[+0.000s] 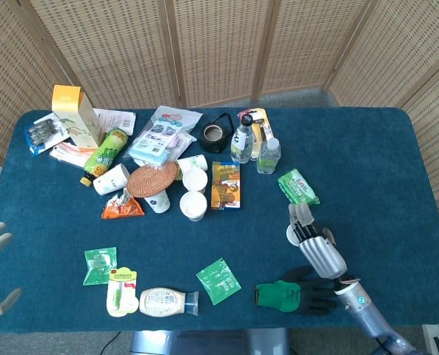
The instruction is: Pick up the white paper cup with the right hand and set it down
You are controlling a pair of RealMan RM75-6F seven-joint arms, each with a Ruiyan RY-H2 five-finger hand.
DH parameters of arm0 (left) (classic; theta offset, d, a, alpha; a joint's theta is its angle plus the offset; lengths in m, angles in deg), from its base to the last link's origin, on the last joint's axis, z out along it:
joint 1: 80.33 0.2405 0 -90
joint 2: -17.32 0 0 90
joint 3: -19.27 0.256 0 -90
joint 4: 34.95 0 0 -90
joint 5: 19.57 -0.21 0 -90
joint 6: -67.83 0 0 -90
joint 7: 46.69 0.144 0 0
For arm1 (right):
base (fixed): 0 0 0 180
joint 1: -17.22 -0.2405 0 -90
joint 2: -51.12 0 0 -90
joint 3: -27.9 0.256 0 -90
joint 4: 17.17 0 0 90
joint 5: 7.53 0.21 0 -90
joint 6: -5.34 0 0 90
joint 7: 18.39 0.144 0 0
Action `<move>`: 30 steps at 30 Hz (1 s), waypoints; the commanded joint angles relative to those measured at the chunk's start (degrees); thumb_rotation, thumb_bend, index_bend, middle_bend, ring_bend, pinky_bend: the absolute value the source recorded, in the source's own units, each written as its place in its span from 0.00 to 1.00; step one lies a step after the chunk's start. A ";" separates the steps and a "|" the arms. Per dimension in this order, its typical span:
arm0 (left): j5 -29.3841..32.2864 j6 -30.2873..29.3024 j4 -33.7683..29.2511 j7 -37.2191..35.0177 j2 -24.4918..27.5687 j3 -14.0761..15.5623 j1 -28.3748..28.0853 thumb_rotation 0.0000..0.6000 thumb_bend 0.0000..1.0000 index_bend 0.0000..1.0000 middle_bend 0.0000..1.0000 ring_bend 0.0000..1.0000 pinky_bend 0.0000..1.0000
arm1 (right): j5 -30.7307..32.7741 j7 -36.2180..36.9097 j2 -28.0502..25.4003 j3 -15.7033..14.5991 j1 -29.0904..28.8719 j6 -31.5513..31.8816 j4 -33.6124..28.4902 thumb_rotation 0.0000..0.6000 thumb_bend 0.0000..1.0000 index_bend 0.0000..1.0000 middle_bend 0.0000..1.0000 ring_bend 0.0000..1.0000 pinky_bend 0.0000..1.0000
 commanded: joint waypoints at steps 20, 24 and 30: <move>-0.48 -0.03 -0.30 1.27 -0.38 0.25 0.29 1.00 0.33 0.00 0.00 0.00 0.00 | 6.25 36.73 -15.98 2.02 4.18 5.69 -26.73 1.00 0.00 0.07 0.00 0.00 0.00; -0.59 -0.05 -0.30 1.51 -0.48 0.29 0.35 1.00 0.33 0.00 0.00 0.00 0.00 | 11.35 44.19 -16.62 3.05 6.05 5.71 -30.86 0.99 0.00 0.07 0.00 0.00 0.00; -0.68 0.06 -0.36 2.19 -0.69 0.37 0.45 1.00 0.33 0.00 0.00 0.00 0.00 | 18.41 52.76 -17.41 5.01 8.86 6.17 -34.25 0.99 0.00 0.07 0.00 0.00 0.00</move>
